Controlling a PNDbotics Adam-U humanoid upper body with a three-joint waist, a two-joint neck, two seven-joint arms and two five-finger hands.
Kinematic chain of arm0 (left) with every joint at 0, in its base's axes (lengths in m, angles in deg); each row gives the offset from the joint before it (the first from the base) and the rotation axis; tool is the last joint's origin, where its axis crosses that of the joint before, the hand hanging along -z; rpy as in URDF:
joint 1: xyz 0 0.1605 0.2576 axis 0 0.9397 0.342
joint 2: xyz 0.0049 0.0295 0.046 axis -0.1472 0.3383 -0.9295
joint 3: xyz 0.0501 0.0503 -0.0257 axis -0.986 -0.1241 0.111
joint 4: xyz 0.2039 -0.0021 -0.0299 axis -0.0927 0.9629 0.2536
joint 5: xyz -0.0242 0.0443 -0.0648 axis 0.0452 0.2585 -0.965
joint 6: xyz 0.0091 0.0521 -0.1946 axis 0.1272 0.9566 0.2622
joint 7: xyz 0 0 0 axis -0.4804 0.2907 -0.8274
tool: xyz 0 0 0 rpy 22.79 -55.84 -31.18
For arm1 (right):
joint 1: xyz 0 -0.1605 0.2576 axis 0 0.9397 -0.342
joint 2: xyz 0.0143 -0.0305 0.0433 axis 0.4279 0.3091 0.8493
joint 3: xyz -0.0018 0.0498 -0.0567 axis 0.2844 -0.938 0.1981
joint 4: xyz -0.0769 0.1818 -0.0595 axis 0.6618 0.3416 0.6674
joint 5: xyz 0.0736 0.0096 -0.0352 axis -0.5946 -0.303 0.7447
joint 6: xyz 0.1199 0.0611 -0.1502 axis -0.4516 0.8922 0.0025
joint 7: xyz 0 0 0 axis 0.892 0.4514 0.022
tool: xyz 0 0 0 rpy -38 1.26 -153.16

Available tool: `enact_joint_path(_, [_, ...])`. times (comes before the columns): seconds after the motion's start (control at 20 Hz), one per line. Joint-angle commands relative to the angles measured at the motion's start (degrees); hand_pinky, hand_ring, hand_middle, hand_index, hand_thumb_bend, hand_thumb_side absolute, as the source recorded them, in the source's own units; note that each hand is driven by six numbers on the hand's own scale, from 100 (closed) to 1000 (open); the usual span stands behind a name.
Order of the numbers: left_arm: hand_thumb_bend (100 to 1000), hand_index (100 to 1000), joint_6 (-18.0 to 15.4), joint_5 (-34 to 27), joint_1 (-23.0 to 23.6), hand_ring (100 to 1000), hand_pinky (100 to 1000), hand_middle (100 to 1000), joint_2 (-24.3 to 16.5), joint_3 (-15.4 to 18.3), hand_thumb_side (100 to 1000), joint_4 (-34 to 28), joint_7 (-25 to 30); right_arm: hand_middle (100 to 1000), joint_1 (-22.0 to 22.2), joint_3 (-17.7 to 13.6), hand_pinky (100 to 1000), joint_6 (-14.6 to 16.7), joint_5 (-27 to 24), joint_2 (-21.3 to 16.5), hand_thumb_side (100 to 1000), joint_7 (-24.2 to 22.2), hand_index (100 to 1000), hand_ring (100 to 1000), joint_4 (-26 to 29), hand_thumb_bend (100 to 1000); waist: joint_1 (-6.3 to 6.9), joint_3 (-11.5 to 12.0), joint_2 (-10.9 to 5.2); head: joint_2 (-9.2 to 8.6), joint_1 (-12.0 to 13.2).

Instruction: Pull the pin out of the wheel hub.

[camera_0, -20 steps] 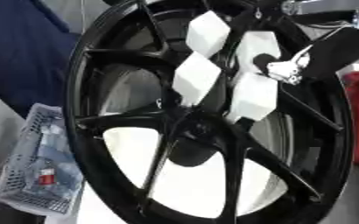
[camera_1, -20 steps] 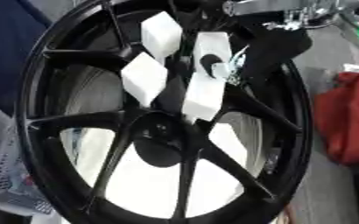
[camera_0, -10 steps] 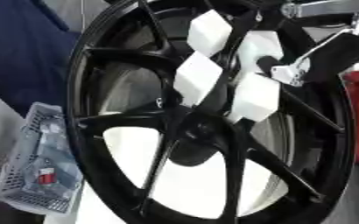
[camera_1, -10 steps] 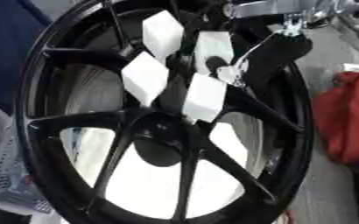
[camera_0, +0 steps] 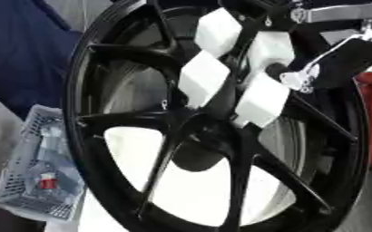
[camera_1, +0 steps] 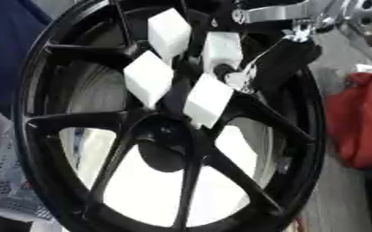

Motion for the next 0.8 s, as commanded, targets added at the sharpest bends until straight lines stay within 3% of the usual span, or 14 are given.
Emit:
enact_joint_path(0.05, [204, 815, 0.12, 0.19, -0.34, 531, 982, 678, -0.33, 0.06, 988, -1.18, 0.12, 822, -0.87, -0.73, 834, -1.4, 0.36, -1.11, 410, -0.84, 954, 834, 0.41, 102, 0.41, -0.05, -1.01, -0.94, -0.15])
enact_joint_path(0.35, [204, 815, 0.31, 0.13, -0.36, 531, 982, 679, -0.24, -0.08, 989, -1.18, 0.24, 756, -0.86, -0.78, 800, -1.66, 0.38, -0.84, 357, -0.84, 912, 789, -0.2, 100, 0.36, -0.01, -0.95, -1.01, -0.17])
enact_joint_path(0.6, [204, 815, 0.34, 0.06, -0.4, 531, 983, 679, -0.19, -0.14, 989, -1.18, 0.33, 635, -0.84, -0.69, 747, -1.88, 0.24, -0.71, 361, -0.84, 868, 687, -0.47, 100, 0.43, 0.0, -0.94, -1.05, -0.21])
enact_joint_path(0.8, [203, 815, 0.37, 0.02, -0.41, 532, 983, 679, -0.15, -0.2, 989, -1.18, 0.41, 595, -0.7, -0.52, 712, -2.0, -0.11, -0.68, 355, -0.84, 846, 625, -0.68, 100, 0.43, 0.0, -0.91, -1.11, -0.22])
